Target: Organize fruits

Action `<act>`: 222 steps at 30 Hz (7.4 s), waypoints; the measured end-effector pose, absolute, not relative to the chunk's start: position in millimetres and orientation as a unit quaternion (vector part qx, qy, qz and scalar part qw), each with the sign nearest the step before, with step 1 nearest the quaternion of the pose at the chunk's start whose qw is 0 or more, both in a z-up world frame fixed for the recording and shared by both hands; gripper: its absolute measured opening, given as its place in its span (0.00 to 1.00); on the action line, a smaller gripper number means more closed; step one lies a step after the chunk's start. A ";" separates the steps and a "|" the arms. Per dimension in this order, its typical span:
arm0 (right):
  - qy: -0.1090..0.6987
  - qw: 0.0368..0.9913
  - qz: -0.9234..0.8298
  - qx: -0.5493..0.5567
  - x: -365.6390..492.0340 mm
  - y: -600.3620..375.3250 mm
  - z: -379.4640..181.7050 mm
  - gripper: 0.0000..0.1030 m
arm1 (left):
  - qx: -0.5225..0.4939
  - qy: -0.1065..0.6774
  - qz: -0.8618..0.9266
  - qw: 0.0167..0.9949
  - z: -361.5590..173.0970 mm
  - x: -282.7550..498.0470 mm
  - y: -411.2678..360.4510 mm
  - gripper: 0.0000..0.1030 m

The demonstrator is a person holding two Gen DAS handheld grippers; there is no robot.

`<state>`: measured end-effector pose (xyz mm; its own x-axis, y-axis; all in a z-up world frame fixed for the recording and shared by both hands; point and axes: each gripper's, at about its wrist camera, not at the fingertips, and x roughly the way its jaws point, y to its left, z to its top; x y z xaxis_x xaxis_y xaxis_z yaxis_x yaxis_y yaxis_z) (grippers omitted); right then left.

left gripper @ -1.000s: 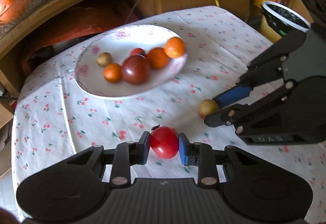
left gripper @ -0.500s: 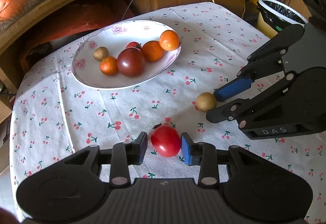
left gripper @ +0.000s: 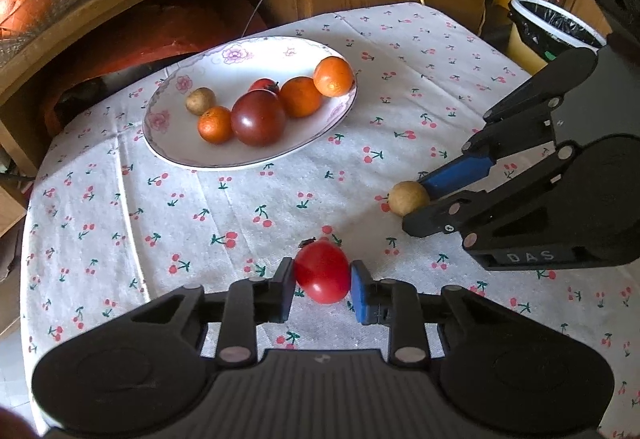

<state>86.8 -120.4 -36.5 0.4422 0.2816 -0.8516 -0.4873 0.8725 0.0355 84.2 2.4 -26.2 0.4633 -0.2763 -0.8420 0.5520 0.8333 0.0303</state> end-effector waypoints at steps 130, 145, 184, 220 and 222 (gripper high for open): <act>0.408 0.905 0.119 -0.006 94.0 -147.1 10.3 0.34 | 0.078 0.386 -0.095 0.914 15.0 113.6 1.7 0.80; 0.411 0.905 0.108 0.025 54.1 -148.6 13.8 0.35 | 0.074 0.370 -0.063 0.924 21.9 75.9 0.8 1.00; 0.397 0.912 0.094 0.053 -10.9 -151.1 26.5 0.39 | 0.042 0.346 -0.037 0.937 43.1 3.9 -1.1 1.00; 0.417 0.904 0.083 0.046 -50.9 -150.4 16.5 0.39 | 0.054 0.364 -0.028 0.929 34.6 -38.6 -9.1 1.00; 0.418 0.904 0.082 0.045 -51.7 -150.5 16.0 0.39 | 0.055 0.365 -0.028 0.929 33.9 -39.4 -9.7 1.00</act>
<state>-51.7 -150.5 16.0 0.6379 0.1860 -0.7473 -0.1103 0.9825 0.1503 -39.4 -9.7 33.9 0.7319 -0.0121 -0.6813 0.0926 0.9923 0.0818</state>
